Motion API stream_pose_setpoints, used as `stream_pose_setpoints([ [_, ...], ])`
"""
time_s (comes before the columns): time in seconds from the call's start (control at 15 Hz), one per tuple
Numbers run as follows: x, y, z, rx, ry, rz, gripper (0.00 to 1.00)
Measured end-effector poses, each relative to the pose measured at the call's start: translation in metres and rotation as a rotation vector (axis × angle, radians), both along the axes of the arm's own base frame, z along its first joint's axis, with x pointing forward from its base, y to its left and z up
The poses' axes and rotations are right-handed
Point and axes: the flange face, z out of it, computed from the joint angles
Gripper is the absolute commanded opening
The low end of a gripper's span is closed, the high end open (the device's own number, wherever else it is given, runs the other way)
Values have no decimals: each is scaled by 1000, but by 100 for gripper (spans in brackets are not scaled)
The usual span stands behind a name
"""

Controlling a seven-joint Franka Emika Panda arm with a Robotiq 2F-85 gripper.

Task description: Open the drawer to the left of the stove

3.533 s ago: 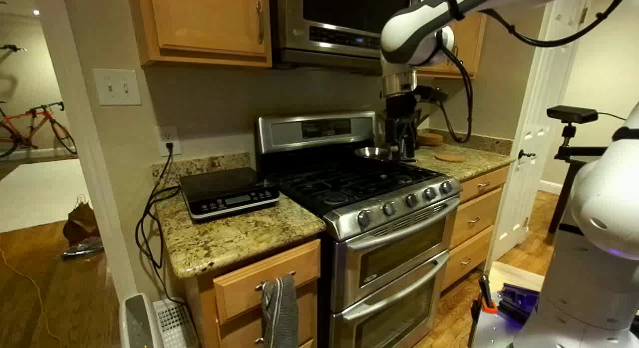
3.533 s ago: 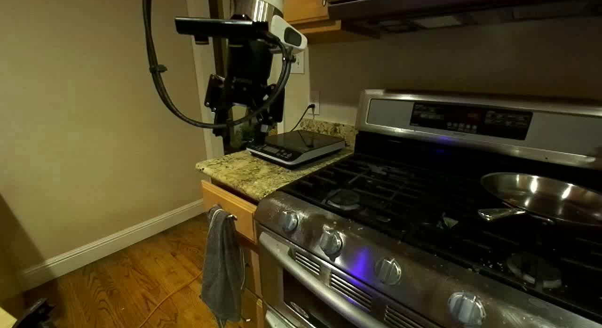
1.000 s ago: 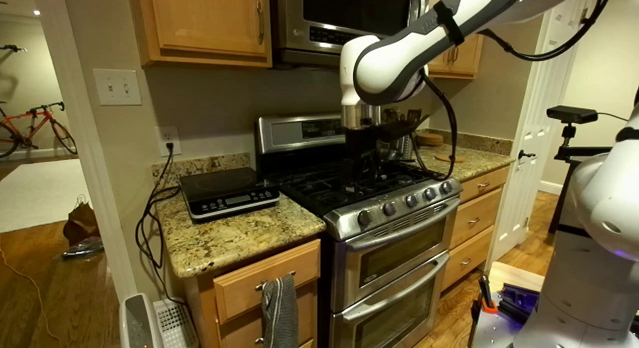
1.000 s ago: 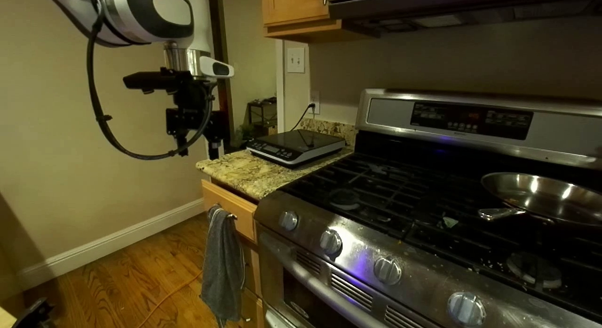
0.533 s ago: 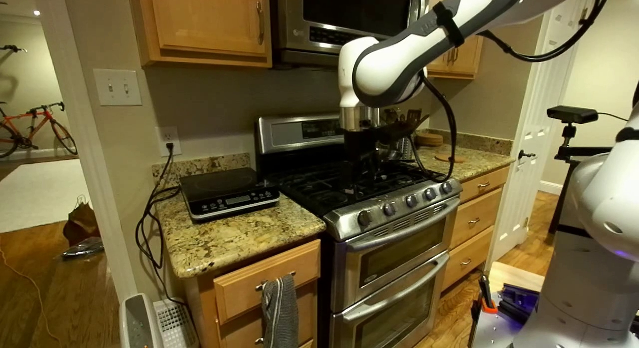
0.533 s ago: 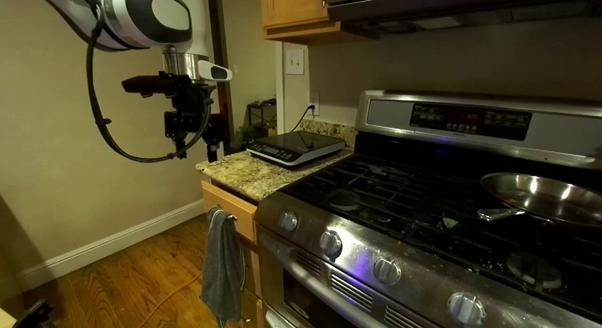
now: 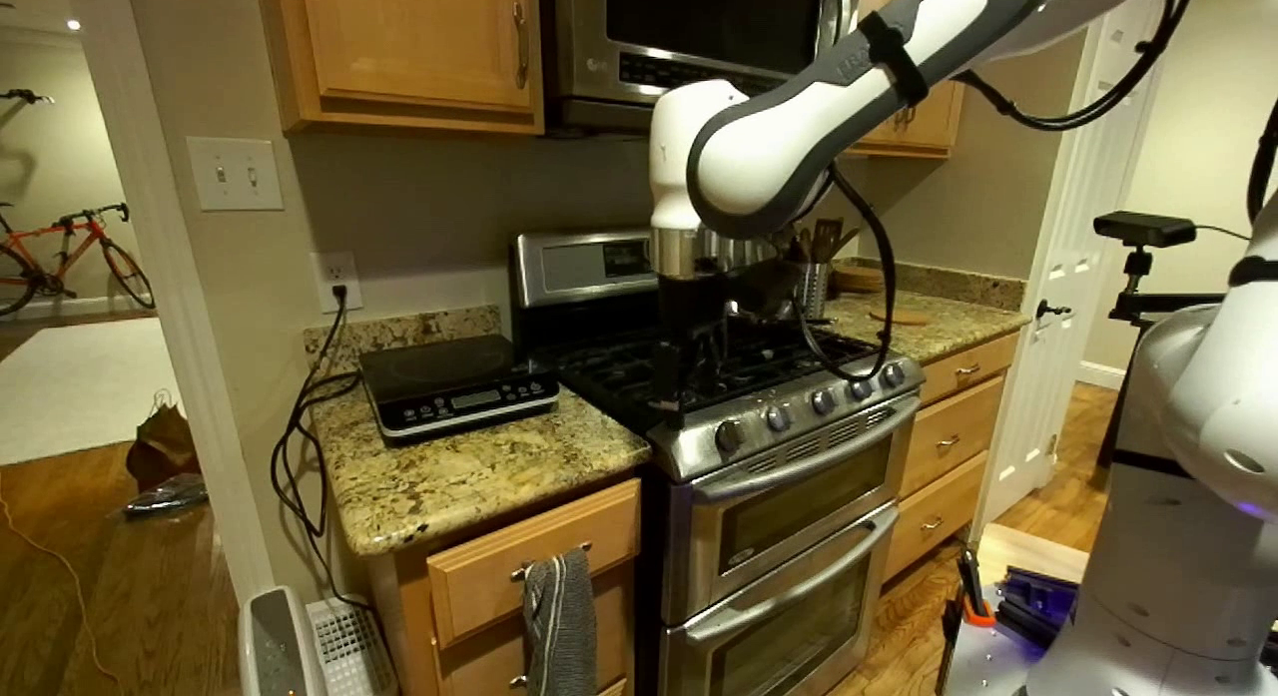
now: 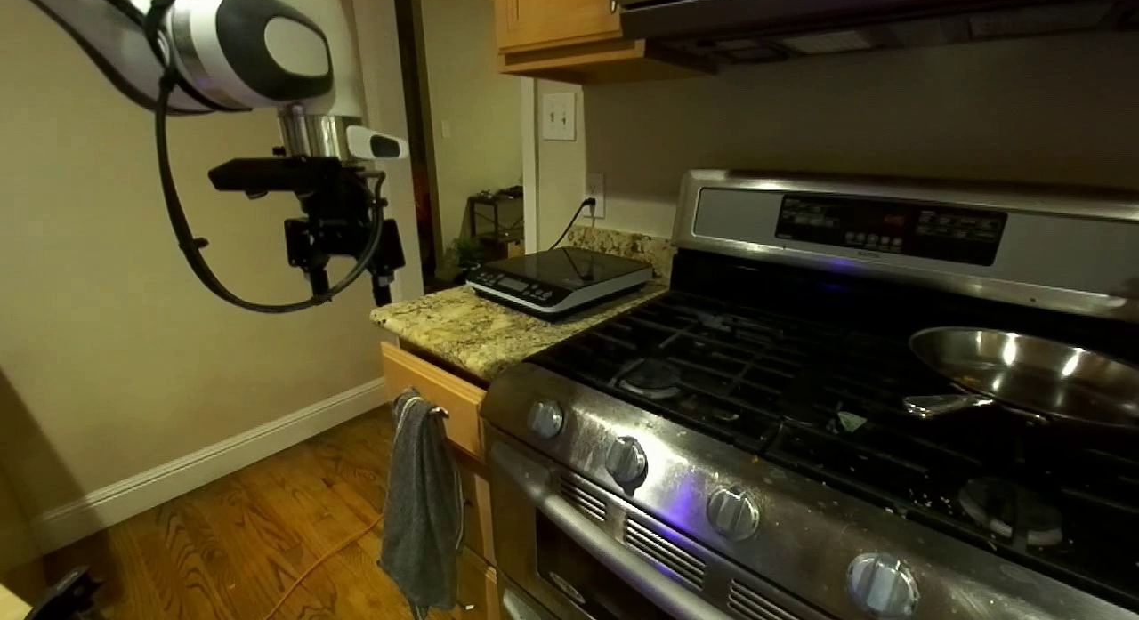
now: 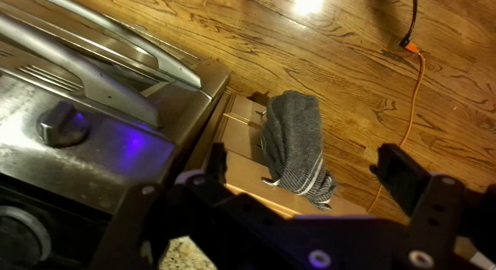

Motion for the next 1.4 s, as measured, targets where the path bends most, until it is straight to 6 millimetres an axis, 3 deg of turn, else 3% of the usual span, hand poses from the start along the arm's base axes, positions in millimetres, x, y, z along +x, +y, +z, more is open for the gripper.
stream_pose_setpoints([
  [0.27,-2,45,-30,3,-49,161,100],
  [0.47,-5,65,-56,2,-77,294,100],
  [0.73,-5,71,-74,0,-84,405,100],
  [1.4,-3,76,-76,-4,-108,449,100],
])
